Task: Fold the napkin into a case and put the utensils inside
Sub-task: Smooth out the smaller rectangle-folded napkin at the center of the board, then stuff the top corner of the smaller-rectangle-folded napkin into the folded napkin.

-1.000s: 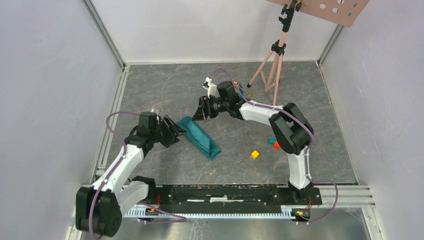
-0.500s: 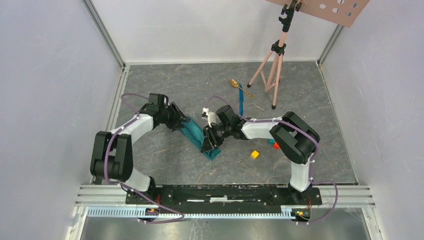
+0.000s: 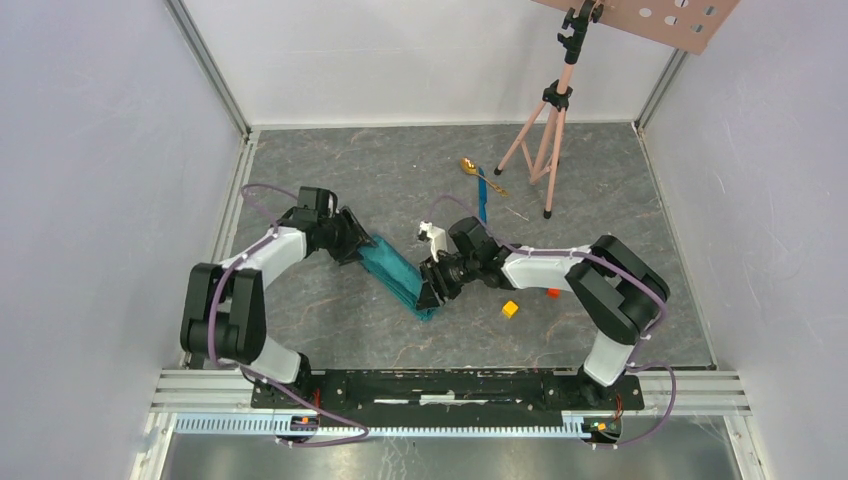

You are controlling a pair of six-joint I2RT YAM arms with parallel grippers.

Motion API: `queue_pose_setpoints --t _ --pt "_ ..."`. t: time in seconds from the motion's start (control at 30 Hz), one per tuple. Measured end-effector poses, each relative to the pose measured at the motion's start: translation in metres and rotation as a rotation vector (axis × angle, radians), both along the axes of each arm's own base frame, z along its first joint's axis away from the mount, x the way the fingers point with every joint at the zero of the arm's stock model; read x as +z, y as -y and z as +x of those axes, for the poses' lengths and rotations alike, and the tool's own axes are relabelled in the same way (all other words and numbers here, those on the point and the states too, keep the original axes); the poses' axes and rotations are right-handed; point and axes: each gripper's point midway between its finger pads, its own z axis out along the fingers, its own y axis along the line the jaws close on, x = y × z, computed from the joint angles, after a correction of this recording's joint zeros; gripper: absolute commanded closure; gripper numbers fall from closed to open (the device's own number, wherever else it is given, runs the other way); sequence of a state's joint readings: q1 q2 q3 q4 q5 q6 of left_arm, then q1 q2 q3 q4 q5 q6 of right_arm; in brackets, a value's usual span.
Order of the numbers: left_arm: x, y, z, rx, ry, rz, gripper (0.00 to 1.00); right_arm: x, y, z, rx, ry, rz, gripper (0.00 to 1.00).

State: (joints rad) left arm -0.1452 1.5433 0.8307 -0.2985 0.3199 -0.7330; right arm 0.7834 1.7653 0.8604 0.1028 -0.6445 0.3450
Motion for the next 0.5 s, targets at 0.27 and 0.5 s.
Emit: queue_pose_setpoints --t 0.27,0.5 --pt "0.101 -0.015 0.011 0.007 0.233 -0.003 0.33 0.032 -0.028 0.034 -0.022 0.316 -0.002 0.26" --pt "0.130 -0.073 -0.004 0.161 0.294 0.039 0.30 0.069 -0.086 0.070 -0.074 0.656 0.018 0.34"
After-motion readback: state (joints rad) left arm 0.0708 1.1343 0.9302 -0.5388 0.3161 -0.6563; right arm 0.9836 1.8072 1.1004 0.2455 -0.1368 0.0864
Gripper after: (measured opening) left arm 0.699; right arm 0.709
